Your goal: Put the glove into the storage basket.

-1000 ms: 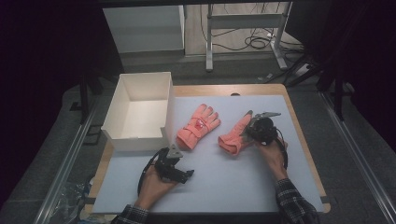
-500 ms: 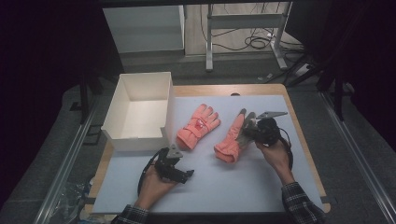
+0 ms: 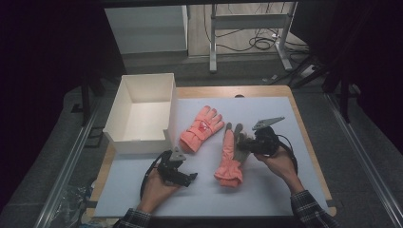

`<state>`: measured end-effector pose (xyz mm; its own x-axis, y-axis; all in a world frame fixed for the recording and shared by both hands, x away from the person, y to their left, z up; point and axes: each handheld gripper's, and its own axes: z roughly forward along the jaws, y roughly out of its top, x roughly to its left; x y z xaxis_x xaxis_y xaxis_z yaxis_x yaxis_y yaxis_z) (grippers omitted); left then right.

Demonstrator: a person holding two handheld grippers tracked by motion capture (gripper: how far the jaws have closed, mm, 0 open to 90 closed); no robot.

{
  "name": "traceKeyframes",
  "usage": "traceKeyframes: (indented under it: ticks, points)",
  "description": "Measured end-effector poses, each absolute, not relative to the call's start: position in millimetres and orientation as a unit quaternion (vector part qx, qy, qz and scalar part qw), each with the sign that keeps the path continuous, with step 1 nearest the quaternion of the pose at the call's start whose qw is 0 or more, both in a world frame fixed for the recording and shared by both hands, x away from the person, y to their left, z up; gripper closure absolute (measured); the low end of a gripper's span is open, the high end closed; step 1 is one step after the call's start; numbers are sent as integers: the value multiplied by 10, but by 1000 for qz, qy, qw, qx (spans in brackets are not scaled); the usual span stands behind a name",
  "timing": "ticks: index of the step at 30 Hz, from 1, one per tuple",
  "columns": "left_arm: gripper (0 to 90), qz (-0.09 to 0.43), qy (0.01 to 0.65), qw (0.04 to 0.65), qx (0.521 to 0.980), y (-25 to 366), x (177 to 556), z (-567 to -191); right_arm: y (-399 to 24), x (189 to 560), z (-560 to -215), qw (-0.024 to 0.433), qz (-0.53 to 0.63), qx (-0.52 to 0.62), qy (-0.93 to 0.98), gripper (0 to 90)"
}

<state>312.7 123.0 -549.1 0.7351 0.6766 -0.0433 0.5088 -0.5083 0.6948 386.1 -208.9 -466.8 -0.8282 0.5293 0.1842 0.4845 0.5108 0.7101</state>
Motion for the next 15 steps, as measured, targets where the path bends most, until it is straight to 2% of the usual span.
traceKeyframes:
  ticks: [7, 11, 13, 15]
  points:
    - [36, 117, 345, 357, 860, 1230, 3126, -5491, -2014, 3906, -4842, 10, 380, 274, 883, 881]
    - [36, 118, 346, 359, 859, 1227, 3125, -5493, -1967, 3931, -4921, 36, 367, 266, 891, 848]
    - [36, 117, 346, 359, 859, 1227, 3125, -5493, -1941, 3929, -4939, 64, 357, 258, 895, 778]
    - [36, 117, 346, 359, 859, 1226, 3125, -5493, -1945, 3920, -4902, 81, 359, 259, 893, 767]
